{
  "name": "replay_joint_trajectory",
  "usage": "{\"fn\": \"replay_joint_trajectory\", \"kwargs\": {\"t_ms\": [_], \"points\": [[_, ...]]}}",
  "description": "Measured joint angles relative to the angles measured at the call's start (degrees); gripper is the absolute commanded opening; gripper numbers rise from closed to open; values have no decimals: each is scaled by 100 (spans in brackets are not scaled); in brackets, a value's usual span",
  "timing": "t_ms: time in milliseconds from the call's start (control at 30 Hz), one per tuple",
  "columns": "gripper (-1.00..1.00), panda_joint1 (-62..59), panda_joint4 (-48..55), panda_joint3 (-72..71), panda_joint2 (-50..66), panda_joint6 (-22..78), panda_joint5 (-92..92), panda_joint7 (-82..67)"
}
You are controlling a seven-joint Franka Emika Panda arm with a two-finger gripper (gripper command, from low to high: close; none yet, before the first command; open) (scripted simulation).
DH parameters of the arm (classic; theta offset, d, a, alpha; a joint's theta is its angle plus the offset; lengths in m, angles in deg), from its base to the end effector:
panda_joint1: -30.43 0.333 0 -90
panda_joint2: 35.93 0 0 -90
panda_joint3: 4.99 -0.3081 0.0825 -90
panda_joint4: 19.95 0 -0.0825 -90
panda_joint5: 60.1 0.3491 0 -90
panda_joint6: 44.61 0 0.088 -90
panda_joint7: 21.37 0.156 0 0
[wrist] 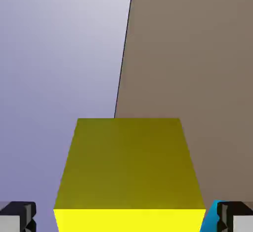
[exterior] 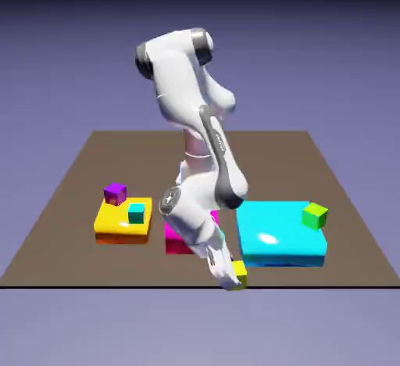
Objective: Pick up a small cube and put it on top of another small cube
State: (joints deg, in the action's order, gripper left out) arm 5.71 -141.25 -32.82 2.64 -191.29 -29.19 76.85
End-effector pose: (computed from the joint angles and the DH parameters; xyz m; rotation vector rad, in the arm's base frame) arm 0.5243 0.0581 0.0947 -1.2662 2.5430 0.8188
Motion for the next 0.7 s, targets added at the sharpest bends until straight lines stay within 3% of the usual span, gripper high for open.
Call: {"fn": "replay_joint_trajectory", "kwargs": {"t_ms": [200,700], "points": [[-100,-262,-154,82,-890,931,-28,-77],[-100,668,-188,3195,-1739,2304,-592,-1369]]}}
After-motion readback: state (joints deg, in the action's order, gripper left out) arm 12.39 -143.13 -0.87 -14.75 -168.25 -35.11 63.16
